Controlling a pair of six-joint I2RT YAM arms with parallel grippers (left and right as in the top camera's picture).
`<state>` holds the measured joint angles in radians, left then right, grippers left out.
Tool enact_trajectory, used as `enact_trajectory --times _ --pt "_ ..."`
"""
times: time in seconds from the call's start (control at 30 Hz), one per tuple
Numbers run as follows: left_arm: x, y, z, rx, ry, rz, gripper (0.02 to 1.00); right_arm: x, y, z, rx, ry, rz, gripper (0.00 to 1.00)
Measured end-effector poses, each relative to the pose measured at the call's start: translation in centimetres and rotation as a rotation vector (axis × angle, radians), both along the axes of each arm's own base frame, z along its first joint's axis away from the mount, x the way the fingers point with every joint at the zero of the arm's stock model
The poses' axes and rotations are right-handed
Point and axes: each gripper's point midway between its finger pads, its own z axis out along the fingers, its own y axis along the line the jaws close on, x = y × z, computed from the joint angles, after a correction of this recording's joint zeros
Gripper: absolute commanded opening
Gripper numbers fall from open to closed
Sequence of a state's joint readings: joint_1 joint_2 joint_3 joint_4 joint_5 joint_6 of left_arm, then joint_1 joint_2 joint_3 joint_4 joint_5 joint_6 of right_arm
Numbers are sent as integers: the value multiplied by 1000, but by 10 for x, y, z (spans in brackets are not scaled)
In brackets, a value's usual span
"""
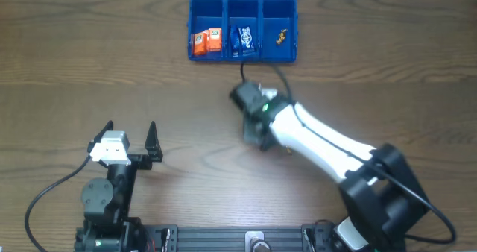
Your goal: Sort Candies Into Trays
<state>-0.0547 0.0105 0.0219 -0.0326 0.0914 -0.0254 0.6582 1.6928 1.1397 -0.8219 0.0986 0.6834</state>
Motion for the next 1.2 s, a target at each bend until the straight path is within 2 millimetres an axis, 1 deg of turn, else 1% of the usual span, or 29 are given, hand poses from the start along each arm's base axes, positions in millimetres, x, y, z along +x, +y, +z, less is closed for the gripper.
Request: enact_trajectory --times 0.03,0.07,0.1,0.13,0.17,0.2,0.27,0.3,0.33,0.37,0.4,0.47,0.5,0.6,0.63,0.67,0.73,0.77,0.87,1.03,1.1,1.13,1.17,1.2 --pt "0 0 0 0 0 0 998 20 2 20 22 -45 -7 169" --pt "0 0 0 0 0 0 998 34 1 35 37 -78 -10 172" --pt "0 0 0 0 0 0 998 56 0 57 60 -136 -20 172" --pt "0 0 0 0 0 0 998 74 -4 78 73 -184 -30 174" --pt "0 0 0 0 0 0 998 89 -7 93 81 -223 -37 176" --pt "0 0 0 0 0 0 996 109 -12 111 87 -275 -48 176" --pt "0 0 0 0 0 0 998 139 -20 133 82 -344 -61 180" --pt "0 0 0 0 0 0 998 153 -24 139 73 -369 -67 185" --pt "0 0 0 0 0 0 998 164 -27 140 61 -383 -69 187" --pt "0 0 0 0 0 0 998 176 -30 137 45 -387 -71 189" --pt "0 0 0 0 0 0 998 183 -32 133 35 -386 -72 196" --pt "0 0 0 0 0 0 996 198 -37 115 11 -374 -72 218" --pt "0 0 0 0 0 0 998 204 -39 102 -1 -363 -74 222" --pt "0 0 0 0 0 0 998 215 -45 71 -37 -330 -74 283" --pt "0 0 0 0 0 0 998 218 -45 66 -45 -328 -73 358" --pt "0 0 0 0 0 0 998 220 -48 60 -58 -327 -79 391" --pt "0 0 0 0 0 0 998 226 -49 62 -68 -351 -67 509" --pt "0 0 0 0 0 0 998 229 -49 64 -71 -365 -64 527" --pt "0 0 0 0 0 0 998 231 -49 66 -82 -380 -54 535" --pt "0 0 0 0 0 0 998 229 -49 66 -101 -383 -45 542" --pt "0 0 0 0 0 0 998 219 -46 65 -103 -377 -32 544" --pt "0 0 0 0 0 0 998 209 -43 66 -101 -373 -22 546" --pt "0 0 0 0 0 0 998 193 -41 69 -96 -365 -6 544" --pt "0 0 0 0 1 0 998 182 -40 71 -90 -361 5 546"
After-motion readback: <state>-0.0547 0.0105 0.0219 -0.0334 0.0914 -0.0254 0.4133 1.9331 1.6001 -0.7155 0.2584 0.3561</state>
